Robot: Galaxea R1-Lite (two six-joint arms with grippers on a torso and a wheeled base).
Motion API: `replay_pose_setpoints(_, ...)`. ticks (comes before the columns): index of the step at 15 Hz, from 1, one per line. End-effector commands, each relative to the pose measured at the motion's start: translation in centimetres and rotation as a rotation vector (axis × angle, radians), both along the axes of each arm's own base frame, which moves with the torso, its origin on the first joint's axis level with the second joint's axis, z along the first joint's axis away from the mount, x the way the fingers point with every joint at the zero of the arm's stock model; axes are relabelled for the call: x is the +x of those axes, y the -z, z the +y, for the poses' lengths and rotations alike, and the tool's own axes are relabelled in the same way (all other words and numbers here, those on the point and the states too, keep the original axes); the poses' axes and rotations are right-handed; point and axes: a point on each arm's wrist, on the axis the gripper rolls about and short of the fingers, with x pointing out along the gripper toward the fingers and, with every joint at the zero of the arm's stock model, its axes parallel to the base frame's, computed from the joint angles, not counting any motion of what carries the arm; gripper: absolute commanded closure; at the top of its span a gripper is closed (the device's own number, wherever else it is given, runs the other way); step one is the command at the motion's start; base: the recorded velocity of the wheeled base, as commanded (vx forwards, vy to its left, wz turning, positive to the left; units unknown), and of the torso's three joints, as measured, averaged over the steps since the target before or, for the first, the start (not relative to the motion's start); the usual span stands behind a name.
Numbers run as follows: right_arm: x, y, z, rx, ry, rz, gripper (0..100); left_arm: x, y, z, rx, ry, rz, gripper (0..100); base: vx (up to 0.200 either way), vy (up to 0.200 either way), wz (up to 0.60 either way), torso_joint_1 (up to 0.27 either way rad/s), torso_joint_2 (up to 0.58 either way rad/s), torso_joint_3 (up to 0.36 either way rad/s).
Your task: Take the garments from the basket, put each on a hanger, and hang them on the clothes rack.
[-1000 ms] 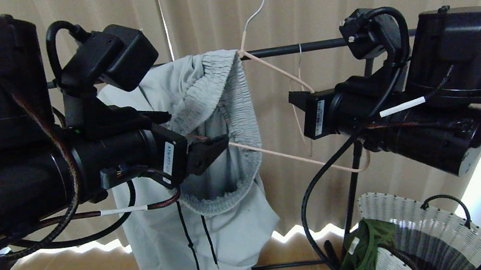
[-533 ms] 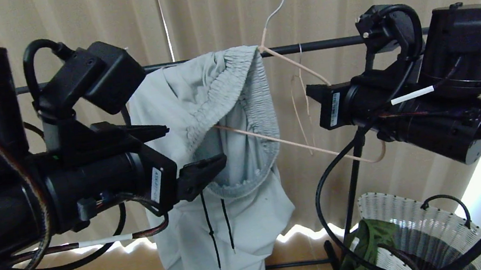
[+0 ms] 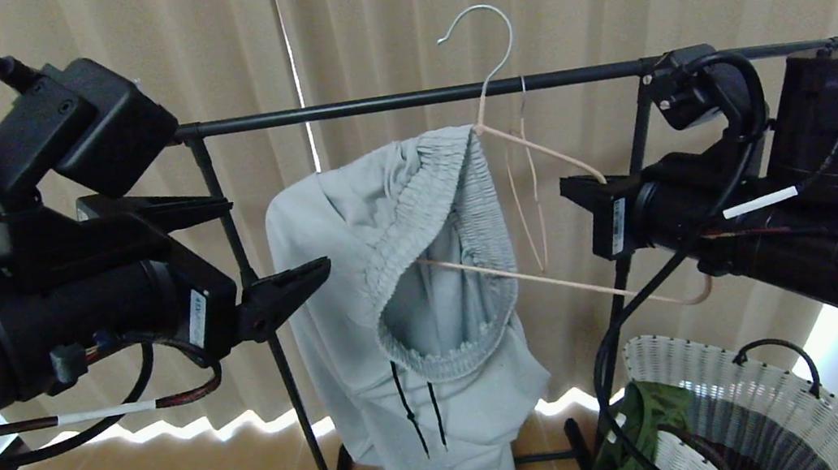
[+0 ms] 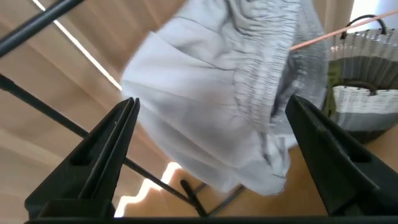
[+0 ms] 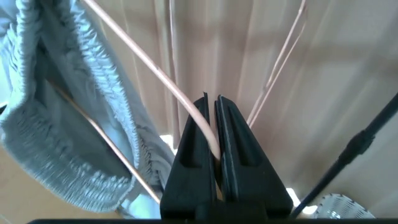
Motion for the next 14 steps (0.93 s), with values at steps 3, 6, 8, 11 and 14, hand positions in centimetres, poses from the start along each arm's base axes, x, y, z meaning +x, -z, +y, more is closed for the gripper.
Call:
replay_pose_setpoints(3,-1.4,1.5,-0.9,-0.037,-0.021,0.024,100,0.6,0.2,-0.2,0.025,0.018,-0.043,0,0.000,0.000,0.00,0.000,0.00,0.000)
replay_pose_setpoints(6,-1.7,2.3,-1.1,-0.058,-0.061,-0.010,100,1.2,0.1,-0.5,0.086,0.171,-0.101,0,0.000,0.000,0.00,0.000,0.00,0.000)
replay_pose_setpoints(8,-1.8,2.4,-1.0,-0.054,-0.075,-0.017,100,1.8,0.8,-1.0,0.143,0.230,-0.111,0,0.000,0.000,0.00,0.000,0.00,0.000)
replay_pose_setpoints(11,-1.9,2.3,-0.8,-0.056,-0.139,-0.027,100,4.1,1.0,-2.7,0.193,0.299,-0.138,0,0.000,0.000,0.00,0.000,0.00,0.000)
replay_pose_setpoints(14,-2.1,1.9,-0.6,-0.058,-0.173,-0.069,100,5.8,1.4,-3.5,0.177,0.283,-0.167,0,0.000,0.000,0.00,0.000,0.00,0.000)
